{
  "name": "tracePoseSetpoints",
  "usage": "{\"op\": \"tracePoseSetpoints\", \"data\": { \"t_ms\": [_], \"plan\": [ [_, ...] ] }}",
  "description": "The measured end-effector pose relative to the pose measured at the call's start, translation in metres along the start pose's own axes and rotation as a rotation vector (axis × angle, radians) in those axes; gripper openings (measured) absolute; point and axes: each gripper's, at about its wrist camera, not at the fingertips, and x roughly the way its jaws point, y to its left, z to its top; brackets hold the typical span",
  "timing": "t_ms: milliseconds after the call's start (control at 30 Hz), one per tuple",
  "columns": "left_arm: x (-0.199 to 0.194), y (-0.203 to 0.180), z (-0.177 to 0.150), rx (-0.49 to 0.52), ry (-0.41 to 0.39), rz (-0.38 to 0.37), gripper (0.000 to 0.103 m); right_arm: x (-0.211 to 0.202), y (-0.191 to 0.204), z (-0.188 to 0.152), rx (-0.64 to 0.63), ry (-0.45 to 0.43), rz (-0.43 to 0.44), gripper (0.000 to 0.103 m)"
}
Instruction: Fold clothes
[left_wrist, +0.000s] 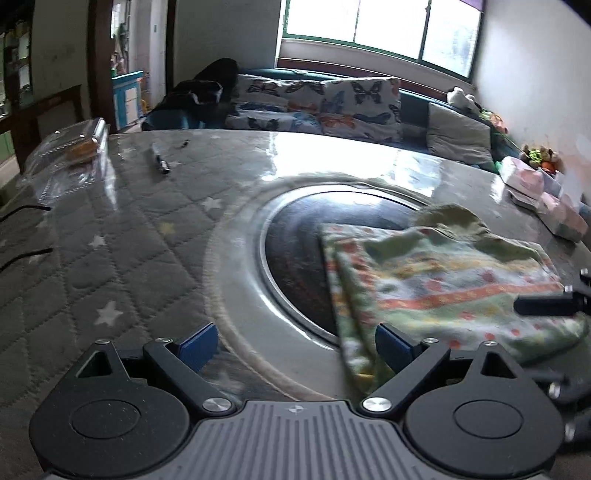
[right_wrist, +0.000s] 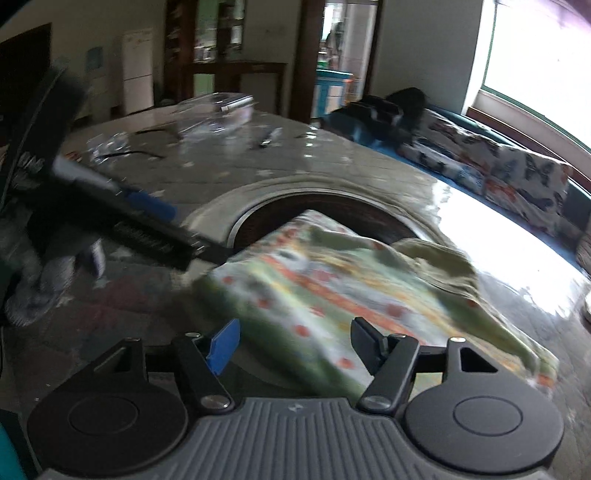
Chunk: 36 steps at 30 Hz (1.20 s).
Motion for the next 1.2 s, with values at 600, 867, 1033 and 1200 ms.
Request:
{"op": "tracePoseSetpoints", "data": {
  "t_ms": [600,867,1033,1200],
  "plan": [
    [-0.003,0.032,0.027,-0.24,0.032,-0.192,0.092,0.041,0.056,0.02,-0.163,0.032,0.047,0.038],
    [0.008,0.026,0.028,-0.343,0.088,-0.284,0.092,0.039,0.035,0.021,-0.033,0.014,0.073,0.022],
    [0.017,0.024,0.029,-0.425,0.123,-0.32,0.092,0.023,0.018,0.024,0.055,-0.034,0.099,0.018],
    [0.028,0.019,0.029,-0.498,0.165,-0.357,0.092,0.007,0.006,0.027,0.097,-0.079,0.106,0.017]
  ]
}}
